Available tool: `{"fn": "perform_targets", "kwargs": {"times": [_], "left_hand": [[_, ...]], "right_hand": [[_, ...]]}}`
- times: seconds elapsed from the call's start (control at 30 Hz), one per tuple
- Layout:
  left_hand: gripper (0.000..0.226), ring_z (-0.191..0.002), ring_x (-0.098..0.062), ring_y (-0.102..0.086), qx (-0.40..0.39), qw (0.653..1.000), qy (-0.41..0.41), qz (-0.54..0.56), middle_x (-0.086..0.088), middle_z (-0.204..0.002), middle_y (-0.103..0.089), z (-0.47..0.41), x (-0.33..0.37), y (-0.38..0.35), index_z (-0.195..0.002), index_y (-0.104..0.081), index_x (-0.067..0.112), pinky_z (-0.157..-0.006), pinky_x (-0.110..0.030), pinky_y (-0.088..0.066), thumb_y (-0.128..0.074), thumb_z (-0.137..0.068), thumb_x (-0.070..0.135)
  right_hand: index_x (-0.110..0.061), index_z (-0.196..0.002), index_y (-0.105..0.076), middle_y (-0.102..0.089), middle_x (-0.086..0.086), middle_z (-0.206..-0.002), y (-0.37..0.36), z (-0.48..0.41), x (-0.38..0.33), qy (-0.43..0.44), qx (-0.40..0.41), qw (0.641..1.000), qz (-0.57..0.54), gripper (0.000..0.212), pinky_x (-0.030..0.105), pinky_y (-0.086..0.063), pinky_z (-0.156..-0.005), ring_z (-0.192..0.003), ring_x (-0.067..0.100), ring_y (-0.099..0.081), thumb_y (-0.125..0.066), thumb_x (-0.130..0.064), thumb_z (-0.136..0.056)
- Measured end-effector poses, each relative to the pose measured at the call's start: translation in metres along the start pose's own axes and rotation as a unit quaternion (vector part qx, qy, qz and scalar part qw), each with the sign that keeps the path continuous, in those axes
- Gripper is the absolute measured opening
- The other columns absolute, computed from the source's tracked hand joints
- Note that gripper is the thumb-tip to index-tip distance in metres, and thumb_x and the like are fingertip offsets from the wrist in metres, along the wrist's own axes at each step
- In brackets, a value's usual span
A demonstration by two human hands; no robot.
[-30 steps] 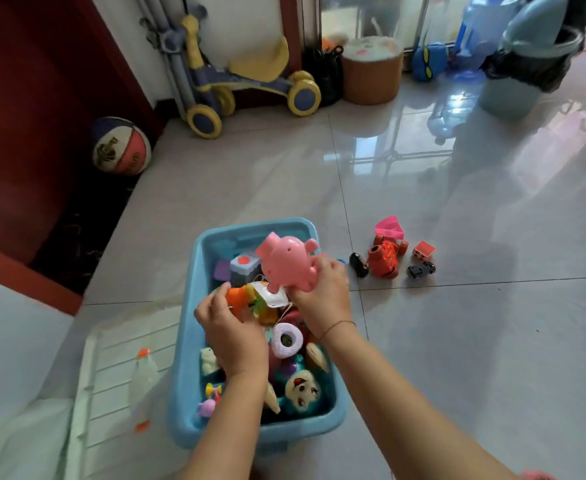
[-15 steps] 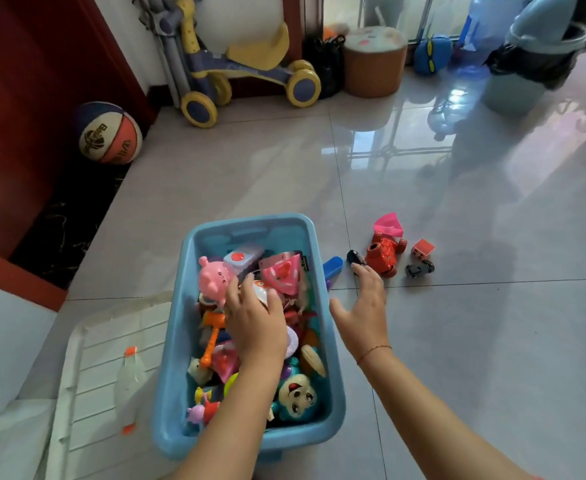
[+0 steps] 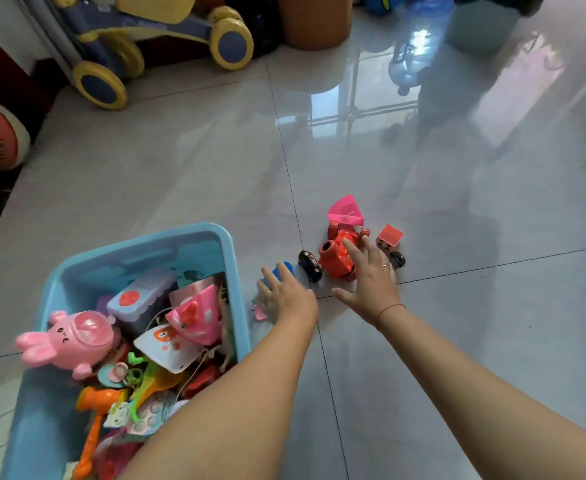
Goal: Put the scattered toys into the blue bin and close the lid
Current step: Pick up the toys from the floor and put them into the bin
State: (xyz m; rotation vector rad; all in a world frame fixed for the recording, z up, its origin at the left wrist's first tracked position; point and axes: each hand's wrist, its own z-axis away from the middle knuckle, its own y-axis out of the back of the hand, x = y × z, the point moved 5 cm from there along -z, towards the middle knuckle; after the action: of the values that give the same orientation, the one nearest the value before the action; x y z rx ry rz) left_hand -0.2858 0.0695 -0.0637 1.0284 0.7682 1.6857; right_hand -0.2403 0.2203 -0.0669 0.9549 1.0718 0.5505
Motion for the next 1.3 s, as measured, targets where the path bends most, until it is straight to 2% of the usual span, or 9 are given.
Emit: {"fn": "perform_targets", "kwargs": {"times": [0.1, 0.23, 0.33, 0.5, 0.67, 0.83, 1.0, 1.17, 1.3], "left_hand": [[0.083, -0.143, -0.035, -0.007, 0.024, 0.998, 0.046, -0.039, -0.014, -0.156, 0.008, -0.028, -0.016, -0.015, -0.149, 0.000, 0.020, -0.116, -0.043, -0.016, -0.056, -0.089, 0.032], [0.097, -0.144, -0.033, -0.003, 0.008, 0.989, 0.139, 0.044, -0.008, -0.156, 0.016, -0.041, -0.018, -0.042, -0.148, 0.009, 0.030, -0.114, -0.048, -0.016, -0.062, -0.084, 0.045], [0.086, -0.141, -0.030, -0.012, 0.042, 0.983, 0.161, 0.083, -0.002, -0.156, 0.008, -0.047, -0.021, -0.054, -0.147, -0.004, 0.037, -0.106, -0.053, -0.022, -0.061, -0.083, 0.048], [0.049, -0.126, -0.029, -0.033, 0.102, 0.989, 0.083, 0.065, -0.005, -0.145, -0.026, -0.031, -0.023, -0.070, -0.129, -0.041, 0.028, -0.096, -0.045, -0.032, -0.063, -0.085, 0.026], [0.038, -0.108, -0.036, -0.046, 0.124, 0.980, 0.072, 0.138, -0.016, -0.119, -0.052, 0.019, -0.025, -0.095, -0.112, -0.059, 0.010, -0.070, -0.037, -0.038, -0.072, -0.076, 0.015], [0.037, -0.107, -0.033, -0.043, 0.091, 0.969, 0.093, 0.208, -0.013, -0.118, -0.053, 0.062, -0.031, -0.105, -0.111, -0.057, 0.007, -0.084, -0.036, -0.038, -0.072, -0.079, 0.018], [0.037, -0.107, -0.025, -0.042, 0.103, 0.948, 0.049, 0.296, -0.007, -0.118, -0.051, 0.105, -0.020, -0.063, -0.111, -0.054, 0.009, -0.083, -0.030, -0.040, -0.072, -0.080, 0.017], [0.039, -0.102, -0.016, -0.046, 0.212, 0.890, -0.067, 0.398, 0.003, -0.108, -0.050, 0.156, -0.023, 0.044, -0.112, -0.055, 0.013, -0.084, -0.026, -0.043, -0.073, -0.079, 0.021], [0.042, -0.101, -0.019, -0.050, 0.330, 0.838, -0.060, 0.431, -0.001, -0.110, -0.051, 0.185, -0.097, 0.126, -0.117, -0.053, 0.010, -0.085, -0.028, -0.042, -0.071, -0.080, 0.020]], "right_hand": [[-0.042, -0.145, -0.014, -0.003, 0.005, -0.157, -0.018, -0.024, -0.004, 0.038, -0.011, 0.997, 0.062, 0.094, 0.058, -0.015, -0.113, -0.145, 0.028, -0.003, -0.071, -0.046, -0.070], [-0.045, -0.144, -0.016, 0.002, 0.002, -0.158, -0.038, -0.044, -0.015, 0.082, -0.038, 0.990, 0.104, 0.087, 0.059, -0.009, -0.113, -0.145, 0.028, 0.003, -0.066, -0.051, -0.072], [-0.044, -0.141, -0.025, 0.000, 0.002, -0.158, -0.047, -0.051, -0.015, 0.091, -0.061, 0.989, 0.100, 0.075, 0.059, -0.015, -0.112, -0.145, 0.029, 0.004, -0.064, -0.047, -0.077], [-0.030, -0.126, -0.048, -0.016, 0.006, -0.155, -0.052, -0.049, -0.014, 0.057, -0.039, 0.995, 0.065, 0.048, 0.051, -0.033, -0.106, -0.144, 0.033, -0.006, -0.065, -0.027, -0.081], [-0.008, -0.095, -0.059, -0.050, 0.016, -0.129, -0.039, -0.025, -0.010, 0.078, 0.074, 0.994, 0.000, 0.027, 0.045, -0.047, -0.091, -0.118, 0.043, -0.046, -0.059, 0.007, -0.073], [-0.013, -0.083, -0.054, -0.046, 0.001, -0.135, -0.009, 0.037, 0.031, 0.002, 0.098, 0.984, -0.148, 0.018, 0.034, -0.047, -0.087, -0.112, 0.028, -0.050, -0.068, -0.004, -0.076], [-0.011, -0.072, -0.053, -0.052, 0.008, -0.119, 0.031, 0.109, 0.047, -0.125, 0.180, 0.943, -0.250, 0.023, 0.009, -0.030, -0.082, -0.114, 0.025, -0.052, -0.076, -0.007, -0.071], [-0.012, -0.079, -0.054, -0.050, -0.002, -0.116, 0.074, 0.144, -0.011, -0.126, 0.224, 0.898, -0.357, 0.021, 0.037, -0.046, -0.095, -0.112, 0.016, -0.050, -0.074, -0.010, -0.074], [-0.022, -0.075, -0.051, -0.054, -0.004, -0.115, 0.095, 0.170, -0.106, -0.004, 0.164, 0.875, -0.456, 0.023, 0.030, -0.046, -0.095, -0.112, 0.015, -0.054, -0.074, -0.018, -0.072]]}}
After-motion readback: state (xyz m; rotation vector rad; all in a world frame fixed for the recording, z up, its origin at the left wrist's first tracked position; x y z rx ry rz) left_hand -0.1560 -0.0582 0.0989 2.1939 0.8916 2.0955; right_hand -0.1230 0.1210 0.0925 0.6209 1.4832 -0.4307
